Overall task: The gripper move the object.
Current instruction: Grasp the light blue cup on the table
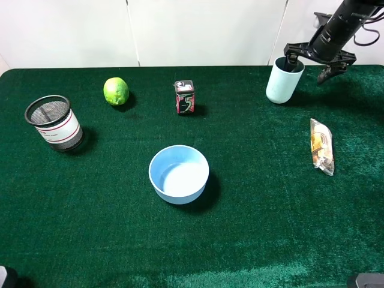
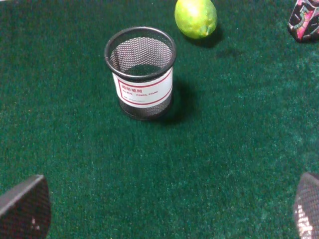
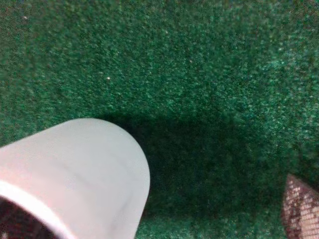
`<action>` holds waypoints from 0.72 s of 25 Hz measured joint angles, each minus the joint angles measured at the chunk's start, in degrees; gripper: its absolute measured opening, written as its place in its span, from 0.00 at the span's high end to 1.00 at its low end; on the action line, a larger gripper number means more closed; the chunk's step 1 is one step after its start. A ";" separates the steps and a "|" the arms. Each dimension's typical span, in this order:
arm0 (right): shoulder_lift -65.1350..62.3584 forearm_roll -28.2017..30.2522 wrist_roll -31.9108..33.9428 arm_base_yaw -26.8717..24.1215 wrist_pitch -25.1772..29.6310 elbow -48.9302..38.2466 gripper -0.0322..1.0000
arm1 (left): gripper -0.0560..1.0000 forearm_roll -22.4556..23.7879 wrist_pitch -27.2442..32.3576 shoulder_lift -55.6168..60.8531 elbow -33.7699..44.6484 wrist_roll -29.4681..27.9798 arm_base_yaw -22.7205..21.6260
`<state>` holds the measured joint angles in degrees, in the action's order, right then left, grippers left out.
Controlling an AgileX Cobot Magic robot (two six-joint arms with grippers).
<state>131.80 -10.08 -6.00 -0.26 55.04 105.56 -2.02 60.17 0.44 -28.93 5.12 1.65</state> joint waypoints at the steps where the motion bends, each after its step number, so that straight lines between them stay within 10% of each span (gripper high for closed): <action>1: 0.19 0.00 0.00 0.00 -0.22 0.00 0.37 | 0.01 0.00 0.00 0.00 0.00 0.00 0.00; 18: 0.47 -0.78 0.00 0.00 -0.82 0.18 0.95 | 0.01 0.00 0.00 0.00 0.00 0.00 0.00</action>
<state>132.28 -10.86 -6.00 -0.26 54.22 105.74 -2.02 60.17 0.44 -28.93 5.12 1.65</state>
